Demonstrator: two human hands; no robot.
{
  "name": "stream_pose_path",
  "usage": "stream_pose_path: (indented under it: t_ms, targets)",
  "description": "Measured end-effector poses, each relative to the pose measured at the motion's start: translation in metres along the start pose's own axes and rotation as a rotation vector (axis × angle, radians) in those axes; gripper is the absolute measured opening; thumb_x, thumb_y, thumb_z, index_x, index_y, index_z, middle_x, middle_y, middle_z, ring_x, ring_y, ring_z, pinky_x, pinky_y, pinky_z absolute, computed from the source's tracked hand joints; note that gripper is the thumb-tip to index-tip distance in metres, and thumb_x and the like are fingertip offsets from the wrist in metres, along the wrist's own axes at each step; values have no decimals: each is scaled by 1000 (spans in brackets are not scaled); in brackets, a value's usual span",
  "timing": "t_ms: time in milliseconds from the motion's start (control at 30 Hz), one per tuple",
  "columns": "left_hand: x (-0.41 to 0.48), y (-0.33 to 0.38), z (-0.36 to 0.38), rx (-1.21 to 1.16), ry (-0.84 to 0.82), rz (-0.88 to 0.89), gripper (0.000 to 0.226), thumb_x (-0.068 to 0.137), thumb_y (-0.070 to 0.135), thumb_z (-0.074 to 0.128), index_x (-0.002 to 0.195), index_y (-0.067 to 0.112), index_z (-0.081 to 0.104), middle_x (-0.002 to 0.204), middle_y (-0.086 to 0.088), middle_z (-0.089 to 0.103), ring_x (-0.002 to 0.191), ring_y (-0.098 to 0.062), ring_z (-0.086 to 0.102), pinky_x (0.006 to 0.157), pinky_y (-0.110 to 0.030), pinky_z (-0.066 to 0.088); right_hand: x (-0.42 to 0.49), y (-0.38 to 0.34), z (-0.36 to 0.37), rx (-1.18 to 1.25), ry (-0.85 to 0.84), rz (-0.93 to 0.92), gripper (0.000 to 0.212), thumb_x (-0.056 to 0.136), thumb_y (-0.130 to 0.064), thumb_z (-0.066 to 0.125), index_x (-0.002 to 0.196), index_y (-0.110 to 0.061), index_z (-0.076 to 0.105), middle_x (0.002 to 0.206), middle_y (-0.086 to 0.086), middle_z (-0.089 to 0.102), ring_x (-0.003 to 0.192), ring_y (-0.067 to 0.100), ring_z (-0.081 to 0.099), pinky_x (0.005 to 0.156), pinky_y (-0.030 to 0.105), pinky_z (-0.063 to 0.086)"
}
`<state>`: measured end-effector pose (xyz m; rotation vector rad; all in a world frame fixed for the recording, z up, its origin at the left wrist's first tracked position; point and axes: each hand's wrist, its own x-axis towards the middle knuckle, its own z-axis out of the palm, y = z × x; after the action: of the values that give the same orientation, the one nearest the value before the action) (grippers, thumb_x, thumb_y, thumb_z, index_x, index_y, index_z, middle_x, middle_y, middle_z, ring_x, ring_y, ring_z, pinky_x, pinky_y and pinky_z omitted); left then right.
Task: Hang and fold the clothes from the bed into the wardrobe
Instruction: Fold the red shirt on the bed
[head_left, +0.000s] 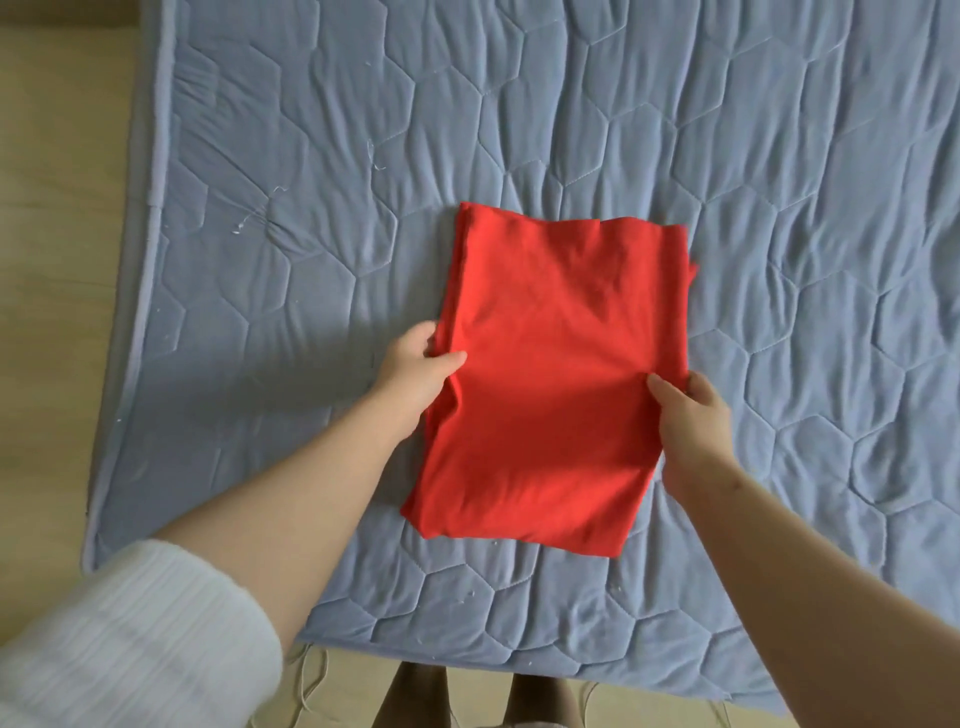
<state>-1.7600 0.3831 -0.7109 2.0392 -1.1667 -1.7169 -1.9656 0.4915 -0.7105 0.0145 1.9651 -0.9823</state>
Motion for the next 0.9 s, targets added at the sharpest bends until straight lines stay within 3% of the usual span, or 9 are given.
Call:
stream_pose_path:
  t_ms: [133, 200, 267, 400, 500, 567, 700, 800, 900]
  targets:
    - [1, -3, 6, 71, -21, -147, 47, 75, 28, 76, 112, 16, 48, 109, 1, 60, 90, -12, 59, 75, -25, 45, -2, 4, 6, 52, -132, 236, 12, 86, -21, 63, 89, -19, 51, 77, -1, 55, 65, 10, 51, 60, 25, 43]
    - [2, 3, 11, 46, -26, -261, 65, 69, 28, 81, 120, 11, 44, 116, -2, 58, 100, -17, 57, 85, -31, 46, -1, -2, 14, 89, -195, 316, 33, 81, -28, 69, 107, -17, 52, 91, 1, 64, 76, 14, 61, 73, 31, 50]
    - [-1, 12, 12, 60, -83, -394, 72, 68, 26, 82, 126, 7, 44, 119, -7, 58, 108, -22, 57, 94, -37, 45, -3, -10, 17, 76, -272, 389, 35, 78, -29, 72, 106, -14, 57, 84, 4, 71, 70, 17, 68, 65, 30, 55]
    - [-14, 32, 3, 18, -279, -629, 52, 77, 26, 74, 122, 6, 56, 88, -7, 72, 79, -21, 68, 72, -32, 52, -11, -27, 8, 105, -339, 414, 17, 79, -21, 71, 92, -13, 63, 64, 2, 72, 55, 13, 69, 43, 24, 53]
    - [-18, 27, -1, 219, -87, -408, 73, 71, 31, 79, 130, 6, 43, 122, -6, 56, 104, -23, 58, 84, -28, 48, -25, -36, 4, 87, -346, 399, 12, 81, -16, 67, 92, -13, 64, 63, -2, 71, 61, 12, 67, 52, 23, 52]
    - [-19, 24, -1, 173, -29, -334, 85, 65, 34, 83, 132, 8, 38, 131, -11, 50, 116, -28, 53, 96, -39, 46, -32, -38, 5, 67, -337, 394, 13, 81, -19, 67, 94, -16, 64, 67, -4, 70, 63, 9, 64, 54, 23, 49]
    - [-14, 16, 7, 8, -144, -393, 65, 66, 29, 83, 116, 7, 49, 112, -12, 62, 101, -29, 62, 88, -46, 51, -31, -34, 6, 80, -357, 375, 30, 79, -20, 70, 107, -13, 63, 83, 4, 72, 64, 13, 68, 51, 23, 54]
    - [-14, 14, 6, -6, -234, -383, 27, 76, 23, 76, 86, 11, 54, 64, -3, 70, 58, -16, 68, 51, -27, 54, -28, -28, 4, 20, -334, 357, 36, 77, -14, 72, 112, -10, 60, 100, 11, 69, 74, 18, 65, 62, 30, 53]
    - [-16, 27, -3, -92, -317, -291, 15, 83, 21, 67, 94, 12, 63, 62, 3, 71, 53, -10, 67, 50, -21, 53, -29, -35, 2, 39, -269, 314, 16, 77, -10, 72, 89, -11, 61, 72, 5, 71, 55, 13, 66, 49, 25, 52]
